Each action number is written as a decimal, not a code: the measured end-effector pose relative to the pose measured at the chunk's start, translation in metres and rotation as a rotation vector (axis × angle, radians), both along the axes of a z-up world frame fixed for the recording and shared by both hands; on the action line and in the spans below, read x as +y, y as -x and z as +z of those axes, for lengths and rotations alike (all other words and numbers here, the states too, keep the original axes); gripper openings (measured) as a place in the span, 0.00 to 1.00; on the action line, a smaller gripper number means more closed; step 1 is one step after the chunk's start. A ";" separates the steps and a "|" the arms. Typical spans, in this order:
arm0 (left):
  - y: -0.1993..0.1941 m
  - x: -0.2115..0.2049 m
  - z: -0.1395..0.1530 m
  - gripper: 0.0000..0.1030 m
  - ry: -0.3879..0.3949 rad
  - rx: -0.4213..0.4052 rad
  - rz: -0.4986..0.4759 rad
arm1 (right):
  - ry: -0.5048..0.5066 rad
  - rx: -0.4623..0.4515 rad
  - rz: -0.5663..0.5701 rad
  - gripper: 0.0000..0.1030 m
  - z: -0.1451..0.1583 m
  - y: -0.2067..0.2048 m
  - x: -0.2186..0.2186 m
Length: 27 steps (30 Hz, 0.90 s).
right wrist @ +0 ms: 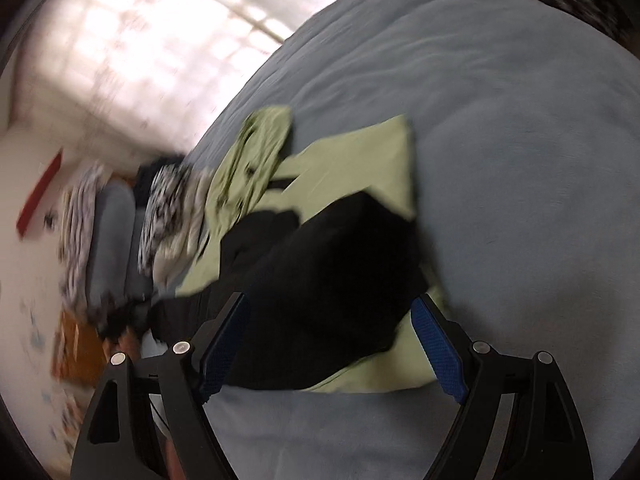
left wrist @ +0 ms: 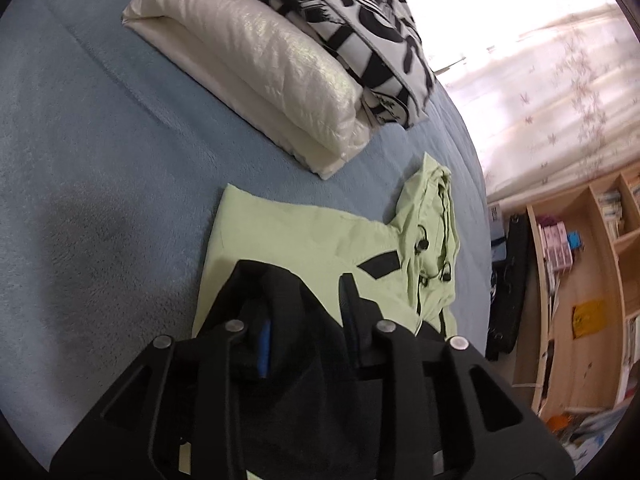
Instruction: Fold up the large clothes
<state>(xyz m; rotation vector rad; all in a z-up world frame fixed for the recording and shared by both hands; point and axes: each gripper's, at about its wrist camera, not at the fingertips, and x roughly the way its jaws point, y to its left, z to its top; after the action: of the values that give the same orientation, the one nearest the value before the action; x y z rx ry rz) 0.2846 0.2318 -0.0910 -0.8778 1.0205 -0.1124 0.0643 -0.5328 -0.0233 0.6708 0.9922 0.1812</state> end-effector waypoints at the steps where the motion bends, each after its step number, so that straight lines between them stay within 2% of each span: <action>1: 0.002 -0.002 0.001 0.23 -0.017 -0.004 -0.014 | 0.011 -0.007 0.029 0.82 -0.003 -0.005 0.009; 5: 0.008 -0.015 0.005 0.24 -0.069 -0.015 -0.105 | 0.158 -0.013 0.110 0.79 -0.019 -0.021 0.046; 7: 0.010 -0.022 0.007 0.24 -0.086 -0.022 -0.160 | 0.168 -0.018 0.193 0.60 -0.021 -0.022 0.059; 8: 0.012 -0.025 0.009 0.24 -0.089 -0.027 -0.193 | 0.149 -0.017 0.234 0.45 -0.025 -0.026 0.067; 9: 0.014 -0.028 0.010 0.24 -0.089 -0.032 -0.226 | 0.128 -0.020 0.289 0.36 -0.022 -0.028 0.073; 10: 0.017 -0.029 0.013 0.24 -0.088 -0.039 -0.250 | 0.119 -0.027 0.316 0.35 -0.020 -0.024 0.074; 13: 0.026 -0.036 0.026 0.24 -0.083 -0.074 -0.343 | 0.014 -0.043 0.417 0.32 -0.009 -0.019 0.083; 14: 0.029 -0.040 0.031 0.24 -0.064 -0.091 -0.380 | -0.058 -0.047 0.437 0.32 -0.008 -0.021 0.085; 15: 0.031 -0.043 0.036 0.25 -0.028 -0.112 -0.413 | -0.185 -0.059 0.464 0.32 -0.004 -0.023 0.084; 17: 0.037 -0.044 0.049 0.24 0.041 -0.154 -0.436 | -0.367 -0.125 0.471 0.32 0.008 -0.025 0.083; 18: 0.039 -0.044 0.055 0.25 0.074 -0.181 -0.437 | -0.415 -0.162 0.463 0.32 0.012 -0.031 0.085; 19: 0.041 -0.045 0.063 0.25 0.107 -0.216 -0.424 | -0.466 -0.213 0.438 0.32 0.019 -0.037 0.084; 22: 0.039 -0.041 0.079 0.25 0.217 -0.301 -0.317 | -0.560 -0.288 0.320 0.37 0.030 -0.066 0.078; 23: 0.034 -0.037 0.080 0.25 0.247 -0.307 -0.264 | -0.573 -0.305 0.252 0.44 0.031 -0.079 0.073; 25: 0.020 -0.027 0.075 0.25 0.296 -0.285 -0.130 | -0.592 -0.308 0.057 0.53 0.027 -0.108 0.059; 26: 0.010 -0.017 0.066 0.25 0.330 -0.244 -0.022 | -0.617 -0.285 -0.111 0.67 0.016 -0.124 0.045; 27: 0.001 -0.006 0.051 0.25 0.358 -0.192 0.096 | -0.608 -0.250 -0.230 0.78 0.008 -0.131 0.036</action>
<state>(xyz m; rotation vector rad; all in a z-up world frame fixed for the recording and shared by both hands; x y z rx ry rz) 0.2833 0.2256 -0.0397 -1.2153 0.7881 -0.2996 0.1952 -0.4965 -0.0155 1.2769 0.6061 0.3610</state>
